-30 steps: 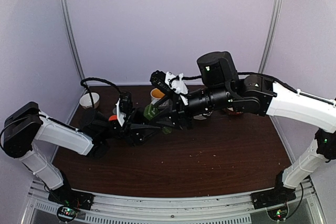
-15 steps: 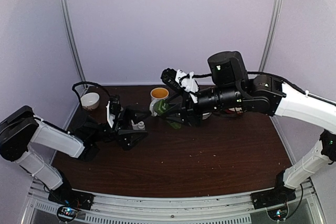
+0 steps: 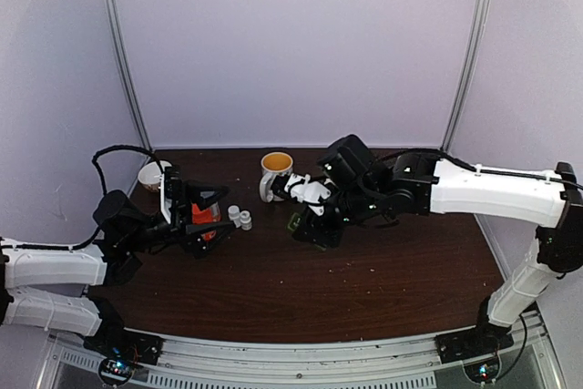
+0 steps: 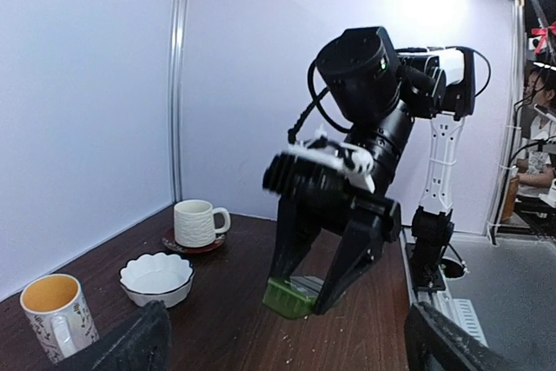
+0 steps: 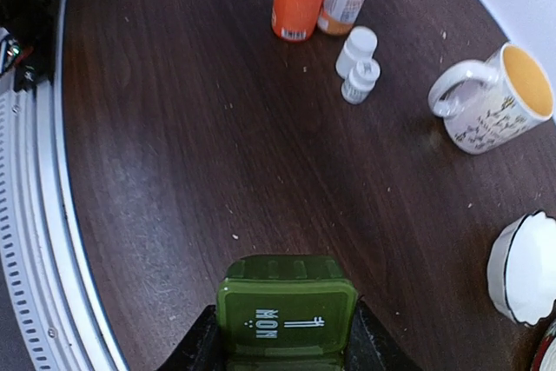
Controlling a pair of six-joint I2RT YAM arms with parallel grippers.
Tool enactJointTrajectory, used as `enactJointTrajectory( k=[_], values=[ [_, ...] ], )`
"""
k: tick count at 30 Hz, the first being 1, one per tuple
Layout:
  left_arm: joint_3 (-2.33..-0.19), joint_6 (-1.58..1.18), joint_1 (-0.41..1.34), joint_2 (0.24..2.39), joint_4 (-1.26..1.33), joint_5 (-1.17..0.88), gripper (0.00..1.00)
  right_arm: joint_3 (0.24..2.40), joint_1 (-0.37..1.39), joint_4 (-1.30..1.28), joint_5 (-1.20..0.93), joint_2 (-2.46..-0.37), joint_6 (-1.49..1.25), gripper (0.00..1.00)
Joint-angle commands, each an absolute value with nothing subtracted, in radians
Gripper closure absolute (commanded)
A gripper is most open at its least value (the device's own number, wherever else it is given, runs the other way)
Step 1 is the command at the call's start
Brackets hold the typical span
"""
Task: Sort the pills into containers
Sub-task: Place the pill container at the center of the board.
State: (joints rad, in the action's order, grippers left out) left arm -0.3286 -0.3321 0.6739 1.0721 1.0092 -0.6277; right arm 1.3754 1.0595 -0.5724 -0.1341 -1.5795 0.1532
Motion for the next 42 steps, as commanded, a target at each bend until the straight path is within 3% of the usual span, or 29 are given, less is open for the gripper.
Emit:
enactJointTrajectory(
  k=[1, 12, 16, 17, 21, 22, 30, 36, 40, 42],
  values=[
    [-0.341, -0.233, 0.667, 0.990, 0.769, -0.529, 0.02, 1.406, 1.055, -0.663, -0.024, -1.690, 0.100, 0.65],
    [-0.276, -0.239, 0.667, 0.868, 0.697, -0.446, 0.03, 1.469, 1.055, -0.701, 0.032, -1.921, 0.022, 0.65],
    [-0.274, -0.235, 0.668, 0.858, 0.669, -0.444, 0.03, 1.470, 1.055, -0.681, 0.019, -1.951, 0.013, 0.60],
    [-0.274, -0.235, 0.668, 0.858, 0.666, -0.443, 0.02, 1.469, 1.055, -0.679, 0.017, -1.954, 0.011, 0.56],
    [-0.272, -0.227, 0.667, 0.858, 0.666, -0.445, 0.03, 1.461, 1.056, -0.666, 0.028, -1.953, 0.005, 0.10],
    [-0.270, -0.225, 0.667, 0.860, 0.669, -0.445, 0.02, 1.456, 1.055, -0.663, 0.032, -1.947, 0.002, 0.06],
    [-0.289, -0.268, 0.668, 0.877, 0.648, -0.435, 0.02, 1.318, 1.027, -0.588, 0.028, -1.815, -0.028, 0.07],
    [-0.309, -0.291, 0.667, 0.889, 0.613, -0.431, 0.02, 1.128, 1.002, -0.405, 0.168, -1.589, -0.140, 0.00],
    [-0.315, -0.289, 0.667, 0.891, 0.604, -0.435, 0.02, 0.989, 0.962, -0.235, -0.024, -1.475, -0.144, 0.00],
    [-0.326, -0.293, 0.668, 0.886, 0.570, -0.435, 0.02, 0.992, 0.950, -0.261, -0.018, -1.499, -0.106, 0.00]
  ],
)
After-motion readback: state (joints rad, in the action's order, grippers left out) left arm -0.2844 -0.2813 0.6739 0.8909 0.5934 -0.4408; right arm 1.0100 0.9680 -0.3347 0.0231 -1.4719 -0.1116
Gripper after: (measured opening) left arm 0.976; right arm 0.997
